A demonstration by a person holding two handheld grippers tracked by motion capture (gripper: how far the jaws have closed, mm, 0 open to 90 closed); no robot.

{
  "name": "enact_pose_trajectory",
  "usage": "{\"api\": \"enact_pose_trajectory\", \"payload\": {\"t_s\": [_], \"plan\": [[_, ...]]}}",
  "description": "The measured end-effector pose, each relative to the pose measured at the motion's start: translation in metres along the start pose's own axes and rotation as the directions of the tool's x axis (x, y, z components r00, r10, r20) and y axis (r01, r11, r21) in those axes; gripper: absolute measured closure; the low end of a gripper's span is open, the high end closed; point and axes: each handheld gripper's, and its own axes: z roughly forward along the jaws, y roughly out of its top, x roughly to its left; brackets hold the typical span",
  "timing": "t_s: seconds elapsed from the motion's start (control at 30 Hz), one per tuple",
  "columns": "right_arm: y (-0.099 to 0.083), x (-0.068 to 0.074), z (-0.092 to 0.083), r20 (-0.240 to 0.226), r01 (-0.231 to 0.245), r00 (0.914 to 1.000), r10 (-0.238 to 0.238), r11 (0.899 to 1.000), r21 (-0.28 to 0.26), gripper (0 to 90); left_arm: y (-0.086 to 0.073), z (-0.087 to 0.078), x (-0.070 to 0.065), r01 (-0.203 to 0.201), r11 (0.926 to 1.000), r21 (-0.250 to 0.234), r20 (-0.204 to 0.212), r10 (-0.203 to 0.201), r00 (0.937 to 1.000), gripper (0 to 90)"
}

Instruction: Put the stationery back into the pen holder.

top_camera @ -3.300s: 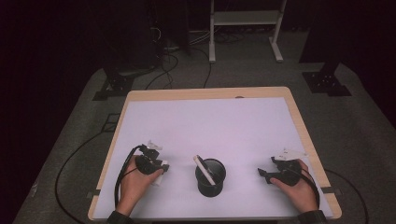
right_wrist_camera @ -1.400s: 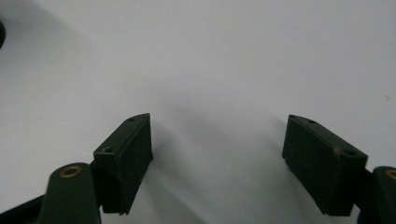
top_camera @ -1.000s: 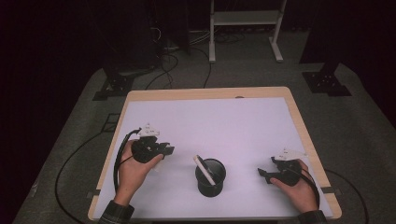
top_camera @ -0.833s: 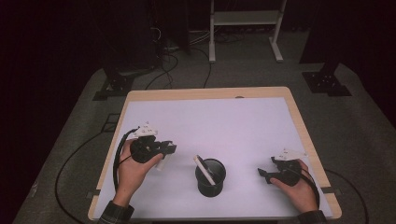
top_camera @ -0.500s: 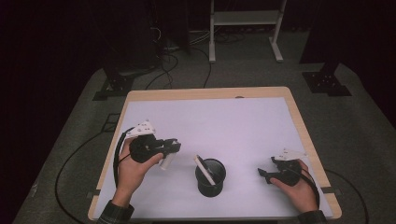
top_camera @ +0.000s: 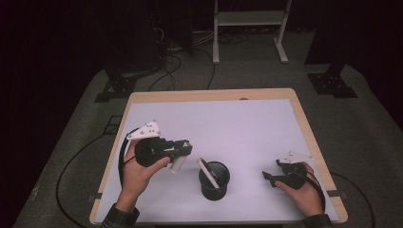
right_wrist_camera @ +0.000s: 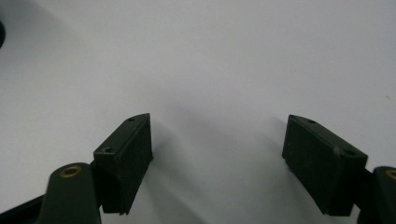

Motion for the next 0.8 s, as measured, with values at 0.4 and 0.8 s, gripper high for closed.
{"api": "enact_pose_trajectory", "payload": {"t_s": [0.4, 0.8], "plan": [[0.000, 0.000, 0.000, 0.000, 0.000, 1.0000, 0.000, 1.000, 0.000, 23.1, 0.008, 0.017, -0.014, -0.035, 0.9993, -0.014, 0.087, 0.036, 0.9955, 71.0], [0.000, 0.000, 0.000, 0.000, 0.000, 1.0000, 0.000, 1.000, 0.000, 23.1, 0.009, 0.045, -0.022, -0.051, 0.9987, 0.004, 0.152, 0.050, 0.9871, 70.9]]}}
